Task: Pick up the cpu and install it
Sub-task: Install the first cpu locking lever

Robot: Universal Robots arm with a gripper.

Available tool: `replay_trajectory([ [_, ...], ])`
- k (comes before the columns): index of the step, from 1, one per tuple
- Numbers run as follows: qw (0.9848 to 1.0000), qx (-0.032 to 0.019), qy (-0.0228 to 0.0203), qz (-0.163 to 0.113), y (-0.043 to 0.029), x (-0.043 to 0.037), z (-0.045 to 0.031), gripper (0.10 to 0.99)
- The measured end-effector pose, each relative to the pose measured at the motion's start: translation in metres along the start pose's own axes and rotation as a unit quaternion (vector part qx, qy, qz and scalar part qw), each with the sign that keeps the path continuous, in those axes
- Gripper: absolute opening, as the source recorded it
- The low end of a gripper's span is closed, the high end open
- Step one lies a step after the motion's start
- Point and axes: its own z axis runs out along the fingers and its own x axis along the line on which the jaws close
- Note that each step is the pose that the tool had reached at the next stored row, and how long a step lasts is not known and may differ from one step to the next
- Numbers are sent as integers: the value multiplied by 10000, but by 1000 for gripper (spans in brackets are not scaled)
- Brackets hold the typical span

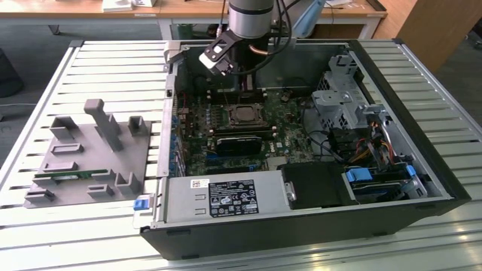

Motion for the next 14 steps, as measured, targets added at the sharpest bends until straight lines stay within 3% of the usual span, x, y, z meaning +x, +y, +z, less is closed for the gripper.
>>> replay_trajectory([
  [7, 10000, 1, -2, 0, 1, -3, -208, 106],
  [10, 10000, -1, 1, -53, -4, -2, -211, 106],
  [14, 9992, -5, 3, -393, -5, -3, -210, 106],
])
